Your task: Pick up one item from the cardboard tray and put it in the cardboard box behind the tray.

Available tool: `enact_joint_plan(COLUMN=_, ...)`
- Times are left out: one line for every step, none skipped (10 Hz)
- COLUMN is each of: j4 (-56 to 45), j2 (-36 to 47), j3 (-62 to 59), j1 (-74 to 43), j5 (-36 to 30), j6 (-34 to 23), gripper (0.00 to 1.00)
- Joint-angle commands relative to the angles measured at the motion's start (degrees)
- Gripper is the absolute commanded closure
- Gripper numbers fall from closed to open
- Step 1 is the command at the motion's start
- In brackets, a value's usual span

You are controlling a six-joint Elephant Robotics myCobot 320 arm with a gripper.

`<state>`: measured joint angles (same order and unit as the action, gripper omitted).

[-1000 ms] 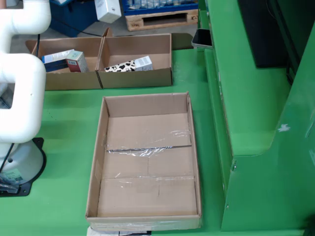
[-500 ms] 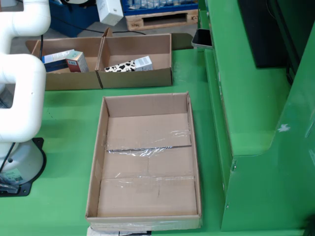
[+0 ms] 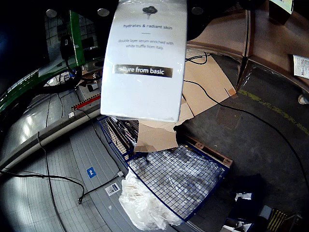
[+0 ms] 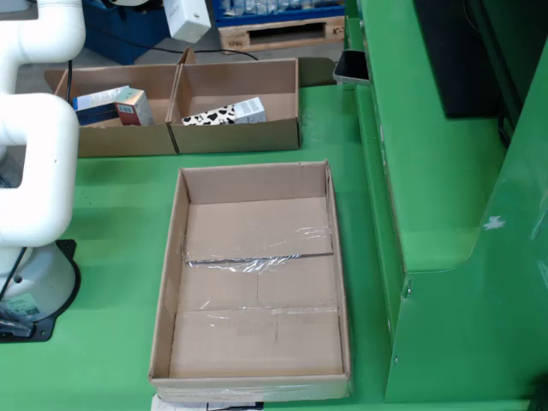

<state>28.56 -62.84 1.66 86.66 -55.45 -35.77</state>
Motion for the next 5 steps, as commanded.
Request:
enact_joint_plan(j4=0.79, j2=1.07, j3=-1.66, j1=0.85, j5=0.74, j6=-0.62, gripper=1.0)
enact_joint_plan(j4=0.79, j2=1.21, j3=-1.66, j1=1.29, j5=0.73, j6=0.06, gripper=1.0)
enact_joint_plan(j4=0.8, j2=1.29, j3=-1.66, j1=1.04, j5=0.69, j6=2.3, gripper=1.0)
enact_joint_plan(j4=0.81, j2=1.26, j3=-1.66, j1=0.94, j5=0.68, j6=2.57, gripper=1.0)
enact_joint_plan(j4=0.81, j2=1.25, j3=-1.66, j1=0.9, j5=0.66, j6=3.26, gripper=1.0)
